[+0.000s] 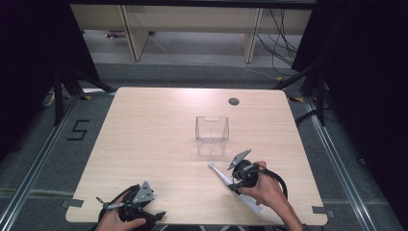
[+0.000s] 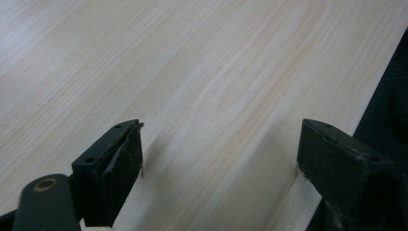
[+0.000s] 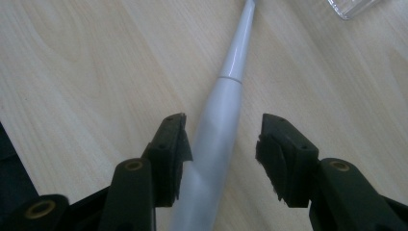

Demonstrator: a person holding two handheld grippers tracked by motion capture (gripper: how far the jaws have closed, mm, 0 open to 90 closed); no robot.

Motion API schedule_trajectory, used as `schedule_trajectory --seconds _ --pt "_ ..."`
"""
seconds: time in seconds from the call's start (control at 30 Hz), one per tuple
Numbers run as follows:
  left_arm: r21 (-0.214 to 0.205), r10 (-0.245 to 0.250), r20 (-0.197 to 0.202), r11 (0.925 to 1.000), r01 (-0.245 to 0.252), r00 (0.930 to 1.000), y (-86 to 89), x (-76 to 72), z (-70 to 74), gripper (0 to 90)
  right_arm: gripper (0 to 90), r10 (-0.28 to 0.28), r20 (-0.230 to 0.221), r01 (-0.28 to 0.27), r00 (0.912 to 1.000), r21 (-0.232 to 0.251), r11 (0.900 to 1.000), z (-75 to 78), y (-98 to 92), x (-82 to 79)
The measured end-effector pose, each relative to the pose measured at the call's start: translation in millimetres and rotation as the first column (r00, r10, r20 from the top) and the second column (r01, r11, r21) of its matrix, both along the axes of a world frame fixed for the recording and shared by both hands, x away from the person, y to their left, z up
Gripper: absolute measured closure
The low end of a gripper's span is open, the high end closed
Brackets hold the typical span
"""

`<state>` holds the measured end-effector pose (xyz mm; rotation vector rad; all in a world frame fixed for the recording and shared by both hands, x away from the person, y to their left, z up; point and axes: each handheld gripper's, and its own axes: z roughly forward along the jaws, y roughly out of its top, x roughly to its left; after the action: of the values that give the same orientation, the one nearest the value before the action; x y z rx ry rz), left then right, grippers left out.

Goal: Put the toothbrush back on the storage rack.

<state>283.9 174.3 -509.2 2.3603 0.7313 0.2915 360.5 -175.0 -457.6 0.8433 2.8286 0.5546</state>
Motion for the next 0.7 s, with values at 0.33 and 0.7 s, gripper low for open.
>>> schedule_trajectory --seconds 0.33,0.7 --pt "0.004 -0.005 -0.003 1.0 0.005 1.0 -0.4 -0.2 0.1 15.5 55.1 0.011 -0.049 -0.014 0.9987 -0.046 0.9988 -10.3 7.6 3.1" --pt "0.004 -0.008 -0.004 1.0 0.008 1.0 -1.0 -0.1 0.0 15.5 59.3 0.003 -0.091 -0.01 0.9959 -0.072 0.9974 -15.1 10.5 6.7"
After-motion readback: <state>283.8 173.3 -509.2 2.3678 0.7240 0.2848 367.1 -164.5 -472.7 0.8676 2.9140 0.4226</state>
